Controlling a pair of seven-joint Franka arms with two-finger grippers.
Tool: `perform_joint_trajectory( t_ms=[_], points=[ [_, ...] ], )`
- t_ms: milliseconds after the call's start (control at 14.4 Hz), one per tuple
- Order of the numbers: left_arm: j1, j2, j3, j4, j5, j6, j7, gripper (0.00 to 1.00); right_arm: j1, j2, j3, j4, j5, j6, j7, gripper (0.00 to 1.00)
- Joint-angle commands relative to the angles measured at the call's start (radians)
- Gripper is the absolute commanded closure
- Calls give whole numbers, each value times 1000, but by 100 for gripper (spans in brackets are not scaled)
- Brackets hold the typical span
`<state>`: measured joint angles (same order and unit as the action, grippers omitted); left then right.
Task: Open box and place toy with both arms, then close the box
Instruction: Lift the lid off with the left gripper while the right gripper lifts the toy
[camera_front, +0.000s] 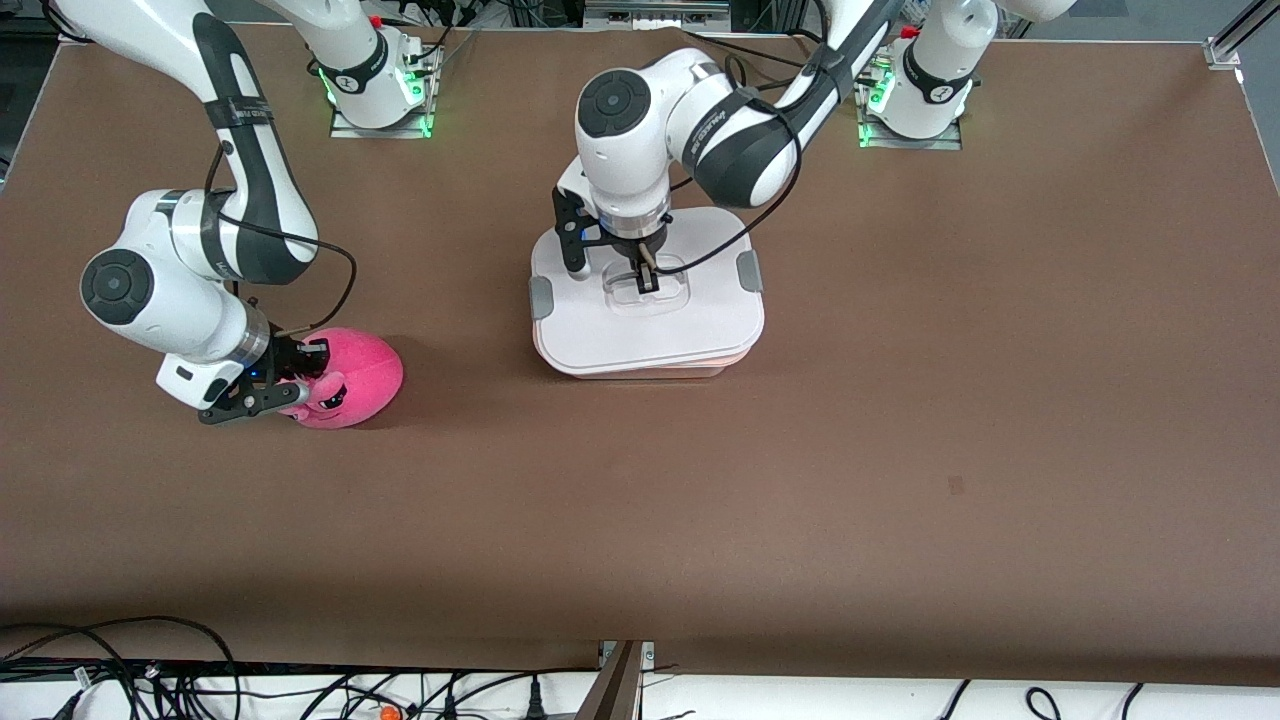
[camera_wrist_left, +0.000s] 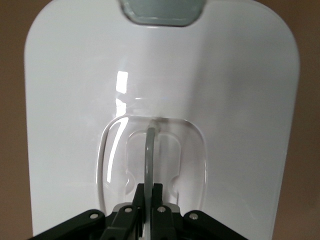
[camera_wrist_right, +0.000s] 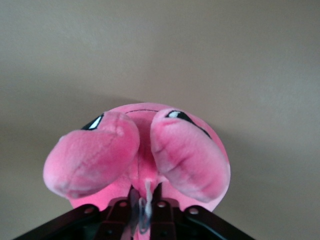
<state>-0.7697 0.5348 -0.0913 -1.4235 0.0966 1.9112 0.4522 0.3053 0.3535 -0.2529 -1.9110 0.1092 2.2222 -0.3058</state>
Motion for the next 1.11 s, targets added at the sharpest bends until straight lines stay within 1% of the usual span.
perform_joint_trajectory(
  t_ms=[0,138,277,346,485,554,692,900,1038],
  points=[
    [32,-39,4,14,-20,-55,3,100,-3,-4,3,71,18,-71,-39,100],
    [108,-70,11,34,-104,-66,2,100,1,-4,7,151,9,-162,-44,100],
    [214,-104,5,50,-147,-115,0,100,26,-4,14,240,6,-273,-52,100],
    [274,-110,5,81,-169,-162,0,100,49,-4,12,271,-2,-312,-84,100],
    [363,-110,18,184,-158,-283,2,100,105,-10,14,320,-19,-360,-137,100],
    [409,-110,18,205,-158,-317,3,100,129,-8,14,335,-28,-366,-138,100],
    [484,-130,18,212,-167,-351,3,100,187,1,15,377,-63,-374,-147,100],
    [571,-145,19,207,-156,-415,6,100,335,5,34,447,-71,-482,-135,100],
    [613,-145,19,207,-156,-420,5,100,420,12,35,489,-66,-503,-130,100]
  ],
)
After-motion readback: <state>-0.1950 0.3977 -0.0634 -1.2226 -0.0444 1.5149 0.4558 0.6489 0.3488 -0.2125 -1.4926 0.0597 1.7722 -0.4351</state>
